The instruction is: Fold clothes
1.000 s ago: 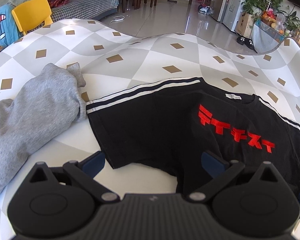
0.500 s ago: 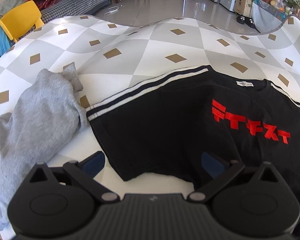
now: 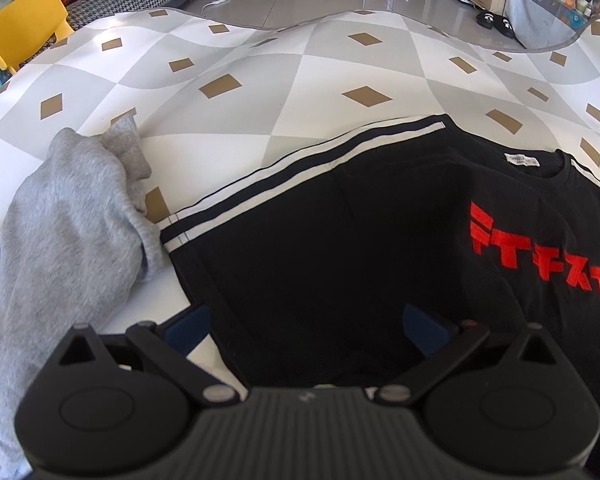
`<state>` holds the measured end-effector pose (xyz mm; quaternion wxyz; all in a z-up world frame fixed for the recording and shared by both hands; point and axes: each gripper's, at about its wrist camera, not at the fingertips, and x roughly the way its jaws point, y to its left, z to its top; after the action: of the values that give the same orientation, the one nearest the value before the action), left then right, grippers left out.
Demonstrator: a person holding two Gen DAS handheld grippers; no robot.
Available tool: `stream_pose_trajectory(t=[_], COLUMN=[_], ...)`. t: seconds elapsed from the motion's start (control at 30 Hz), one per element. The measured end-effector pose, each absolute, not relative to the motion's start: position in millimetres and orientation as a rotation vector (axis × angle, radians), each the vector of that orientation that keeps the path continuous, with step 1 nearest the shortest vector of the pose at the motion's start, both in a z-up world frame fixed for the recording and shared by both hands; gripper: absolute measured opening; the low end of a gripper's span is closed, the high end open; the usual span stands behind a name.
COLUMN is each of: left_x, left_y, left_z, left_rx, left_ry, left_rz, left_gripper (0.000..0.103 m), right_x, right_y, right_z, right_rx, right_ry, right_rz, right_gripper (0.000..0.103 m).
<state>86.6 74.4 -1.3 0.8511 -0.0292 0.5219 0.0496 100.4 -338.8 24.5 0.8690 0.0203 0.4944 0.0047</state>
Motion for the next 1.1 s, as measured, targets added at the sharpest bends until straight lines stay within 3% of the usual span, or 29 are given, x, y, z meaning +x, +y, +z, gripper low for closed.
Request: stream_pose_trajectory(t=[0.17,0.4,0.57,1.1], left_x=[94.3,103.1,110.0,133.3], left_y=[68.6,69.2,72.4,87.5], left_z=[-17.2,-18.5,-19.2,-19.1], left_rx=[-0.042,-0.036,-0.04,-0.06], left_ry=[1.133,1.107,1.097,1.068], left_rz=[0.09,0.086,0.083,0.138], left_gripper=[0.103,0.103,0.103,0.103], right_x=[102.1,112.2,121.1,154.0], right_y=[-326.5,-326.3,-328.3,-332.4], right_z=[16.8,15.5,15.0,12.4], right_rx=[-0.061,-0.091,-0.099,-0.109], right_ry=[1.014,0.992,0.98,0.926], right_rz=[0.017,-0.011,-0.038,-0.129], right_gripper=[0.041,0.016,0.006,0.005])
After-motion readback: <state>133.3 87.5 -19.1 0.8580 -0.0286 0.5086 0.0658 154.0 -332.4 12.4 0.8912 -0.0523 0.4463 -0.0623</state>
